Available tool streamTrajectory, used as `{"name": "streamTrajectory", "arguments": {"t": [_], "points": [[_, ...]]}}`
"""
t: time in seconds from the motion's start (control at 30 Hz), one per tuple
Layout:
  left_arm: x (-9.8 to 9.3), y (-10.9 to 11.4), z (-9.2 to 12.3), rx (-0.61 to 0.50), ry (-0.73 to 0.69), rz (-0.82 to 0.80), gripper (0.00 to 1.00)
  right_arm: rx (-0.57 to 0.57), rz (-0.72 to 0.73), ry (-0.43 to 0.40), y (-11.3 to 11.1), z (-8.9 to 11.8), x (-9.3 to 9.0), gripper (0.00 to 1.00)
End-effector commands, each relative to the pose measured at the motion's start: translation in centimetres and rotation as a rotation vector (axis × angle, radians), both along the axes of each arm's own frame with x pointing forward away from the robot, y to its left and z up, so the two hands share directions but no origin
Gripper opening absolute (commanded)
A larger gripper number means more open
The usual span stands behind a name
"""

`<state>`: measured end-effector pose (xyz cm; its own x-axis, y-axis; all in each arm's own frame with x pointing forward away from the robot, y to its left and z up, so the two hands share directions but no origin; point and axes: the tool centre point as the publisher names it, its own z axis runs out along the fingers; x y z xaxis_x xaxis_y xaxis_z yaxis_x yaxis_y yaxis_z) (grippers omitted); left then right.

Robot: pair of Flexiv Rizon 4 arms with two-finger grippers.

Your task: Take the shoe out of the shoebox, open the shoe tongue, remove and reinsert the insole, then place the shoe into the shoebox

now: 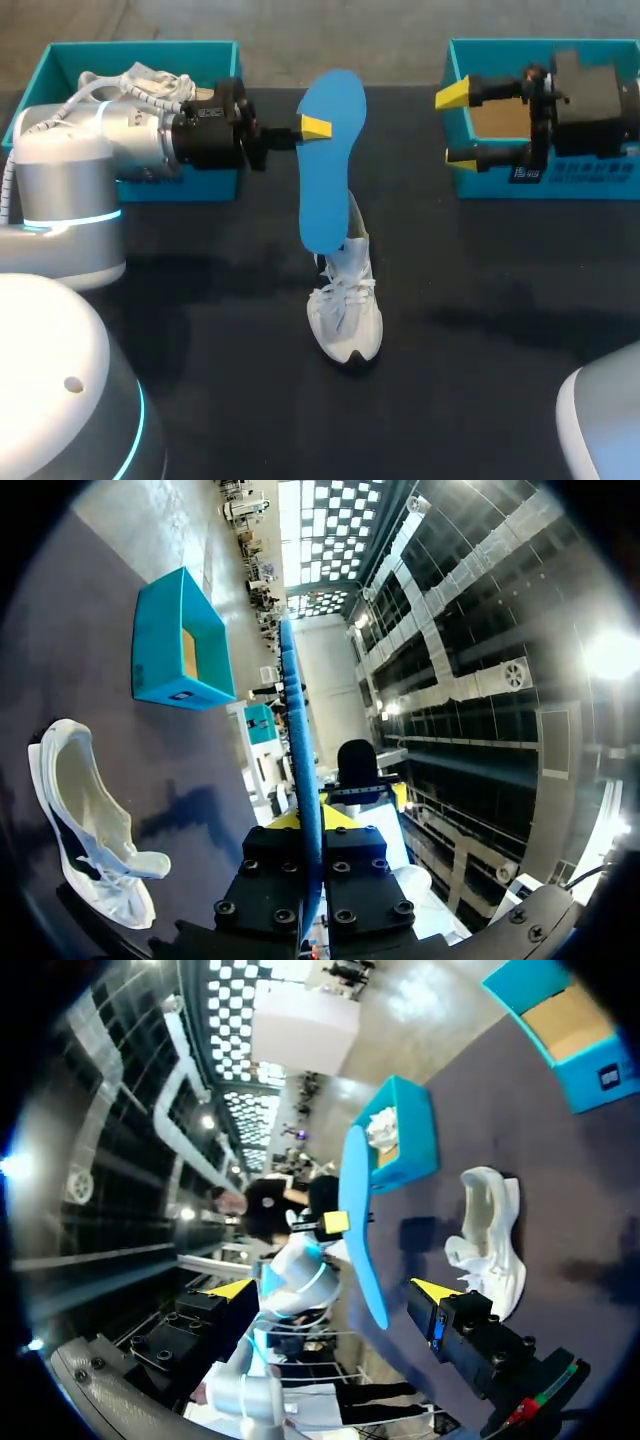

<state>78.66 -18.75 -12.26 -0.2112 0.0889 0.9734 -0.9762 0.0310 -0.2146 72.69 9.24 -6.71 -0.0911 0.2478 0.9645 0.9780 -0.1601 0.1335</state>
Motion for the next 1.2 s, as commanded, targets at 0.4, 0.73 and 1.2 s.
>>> {"name": "streamTrajectory", "arguments": {"t": [0.4, 0.73, 1.2], "points": [[-0.1, 0.0, 0.0, 0.002, 0.000, 0.001, 0.00, 0.155, 0.024, -0.015, 0.1, -2.0, 0.2, 1.00], [-0.1, 0.0, 0.0, 0.002, 0.000, 0.001, 0.00, 0.144, 0.025, -0.019, 0.2, -2.2, 0.7, 1.00], [-0.1, 0.0, 0.0, 0.002, 0.000, 0.001, 0.00, 0.149, 0.015, -0.013, 0.2, -2.2, 0.7, 1.00]]}}
